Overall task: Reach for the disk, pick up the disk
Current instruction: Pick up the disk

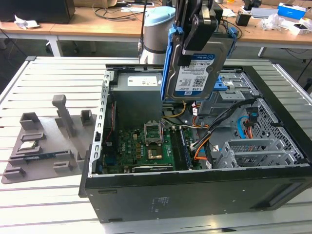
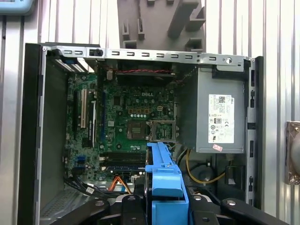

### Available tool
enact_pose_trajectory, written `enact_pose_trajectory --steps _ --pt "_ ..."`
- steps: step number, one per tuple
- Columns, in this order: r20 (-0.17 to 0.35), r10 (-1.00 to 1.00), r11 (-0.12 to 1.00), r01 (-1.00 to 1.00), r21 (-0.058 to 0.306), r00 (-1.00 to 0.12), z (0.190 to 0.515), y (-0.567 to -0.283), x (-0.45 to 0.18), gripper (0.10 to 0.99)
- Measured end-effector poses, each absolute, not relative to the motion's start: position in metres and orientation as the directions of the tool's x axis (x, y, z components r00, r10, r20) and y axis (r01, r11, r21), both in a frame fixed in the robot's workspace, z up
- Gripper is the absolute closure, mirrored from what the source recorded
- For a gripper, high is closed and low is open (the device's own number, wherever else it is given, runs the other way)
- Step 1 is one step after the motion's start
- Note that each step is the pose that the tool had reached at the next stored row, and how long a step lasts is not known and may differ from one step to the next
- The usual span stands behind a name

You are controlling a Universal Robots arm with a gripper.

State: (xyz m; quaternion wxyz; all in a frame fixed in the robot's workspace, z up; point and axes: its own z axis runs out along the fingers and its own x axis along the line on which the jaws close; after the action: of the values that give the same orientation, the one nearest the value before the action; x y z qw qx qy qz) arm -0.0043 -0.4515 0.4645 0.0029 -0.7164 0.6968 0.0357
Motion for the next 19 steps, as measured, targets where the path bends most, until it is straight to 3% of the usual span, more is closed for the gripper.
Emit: enact_pose_trajectory --steps 19 --pt "-0.055 -0.998 -0.029 -0.999 0.046 0.027 0.464 -0.477 -0.004 0.714"
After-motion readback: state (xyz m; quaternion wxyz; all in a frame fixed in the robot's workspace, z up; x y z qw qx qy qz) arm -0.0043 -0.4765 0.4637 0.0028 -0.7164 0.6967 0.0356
